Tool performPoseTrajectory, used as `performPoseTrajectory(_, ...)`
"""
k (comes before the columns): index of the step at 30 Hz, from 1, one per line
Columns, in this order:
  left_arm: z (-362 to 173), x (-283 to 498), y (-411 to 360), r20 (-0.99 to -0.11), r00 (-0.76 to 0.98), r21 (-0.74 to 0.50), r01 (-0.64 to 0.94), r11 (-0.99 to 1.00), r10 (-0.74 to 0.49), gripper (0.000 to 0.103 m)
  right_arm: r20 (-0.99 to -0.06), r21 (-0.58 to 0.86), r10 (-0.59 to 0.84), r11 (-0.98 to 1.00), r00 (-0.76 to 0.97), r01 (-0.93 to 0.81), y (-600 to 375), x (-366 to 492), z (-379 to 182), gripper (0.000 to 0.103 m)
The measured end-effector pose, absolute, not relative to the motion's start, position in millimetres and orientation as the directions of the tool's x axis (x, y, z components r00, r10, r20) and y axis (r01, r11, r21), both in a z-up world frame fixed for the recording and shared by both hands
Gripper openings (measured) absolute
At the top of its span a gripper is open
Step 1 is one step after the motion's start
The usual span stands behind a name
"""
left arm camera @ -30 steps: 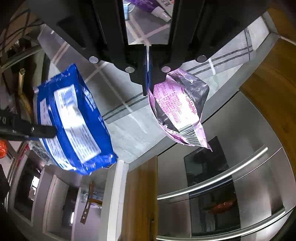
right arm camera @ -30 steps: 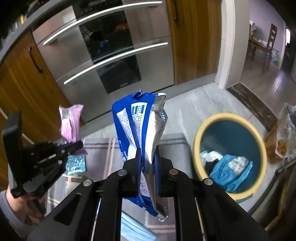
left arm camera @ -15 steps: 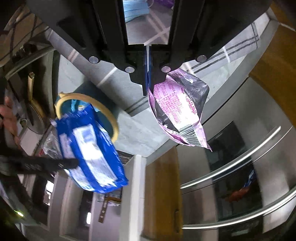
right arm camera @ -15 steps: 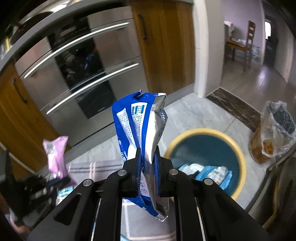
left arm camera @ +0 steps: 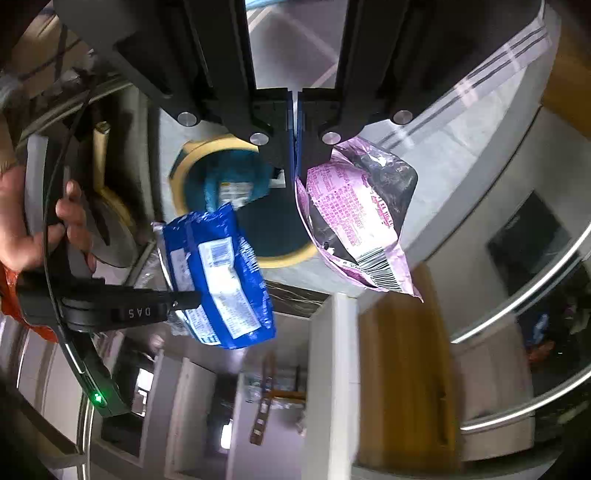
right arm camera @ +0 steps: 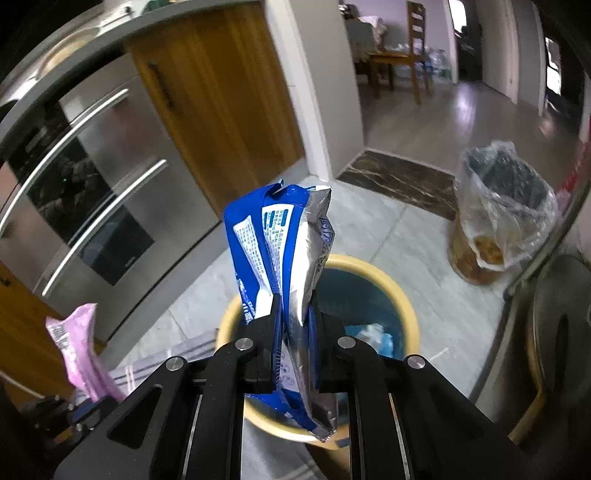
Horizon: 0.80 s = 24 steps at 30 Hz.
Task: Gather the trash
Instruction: 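Lift and carry the wipes pack and pink packet over the teal bin, then open both tools to drop the wipes pack and pink packet into the bin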
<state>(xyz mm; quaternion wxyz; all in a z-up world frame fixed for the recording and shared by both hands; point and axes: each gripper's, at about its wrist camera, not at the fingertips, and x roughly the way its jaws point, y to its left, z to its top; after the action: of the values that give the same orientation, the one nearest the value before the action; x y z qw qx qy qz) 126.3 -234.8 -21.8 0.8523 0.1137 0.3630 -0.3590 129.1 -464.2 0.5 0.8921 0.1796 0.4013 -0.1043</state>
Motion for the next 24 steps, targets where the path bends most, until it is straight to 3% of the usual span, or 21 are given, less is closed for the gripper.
performPoseTrajectory(11,-52,156,-311,-0.757,0.417,-0.021,0.755,0.656,-0.503,0.001,-0.787,0.223,-0.057,0.902,0.614,0.369,-484,130,-16,0.013)
performPoseTrajectory(24,-89,184,-350,-0.794,0.338,-0.063,0.781,0.622,-0.505,0.001,-0.856,0.215,-0.04,0.879,0.516,0.426,-497,136,-63,0.014)
